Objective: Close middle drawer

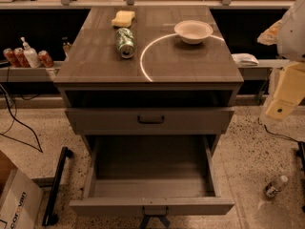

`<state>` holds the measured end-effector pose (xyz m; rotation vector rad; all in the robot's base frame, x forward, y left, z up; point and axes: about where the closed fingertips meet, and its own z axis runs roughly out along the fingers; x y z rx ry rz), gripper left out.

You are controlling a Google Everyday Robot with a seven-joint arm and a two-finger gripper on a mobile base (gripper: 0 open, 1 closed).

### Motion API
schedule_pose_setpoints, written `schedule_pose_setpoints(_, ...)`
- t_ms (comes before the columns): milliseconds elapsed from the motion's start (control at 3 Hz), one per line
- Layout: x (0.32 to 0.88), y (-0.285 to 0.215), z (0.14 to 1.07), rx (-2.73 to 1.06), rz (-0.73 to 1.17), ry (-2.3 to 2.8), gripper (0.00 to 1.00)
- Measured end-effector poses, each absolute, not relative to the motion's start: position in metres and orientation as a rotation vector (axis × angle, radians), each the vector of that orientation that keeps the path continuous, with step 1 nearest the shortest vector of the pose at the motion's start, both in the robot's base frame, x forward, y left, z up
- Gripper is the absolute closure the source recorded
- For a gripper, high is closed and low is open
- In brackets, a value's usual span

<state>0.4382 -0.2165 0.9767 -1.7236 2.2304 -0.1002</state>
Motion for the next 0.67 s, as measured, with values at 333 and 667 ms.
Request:
schedule_pose_setpoints(333,0.4382,-0.2165,0.9768,-1.723,-0.1,2.23,0.0)
schedule_pose_setpoints(667,0.4376,-0.2151,0.9778,-1.718,-0.105,2.223,0.19)
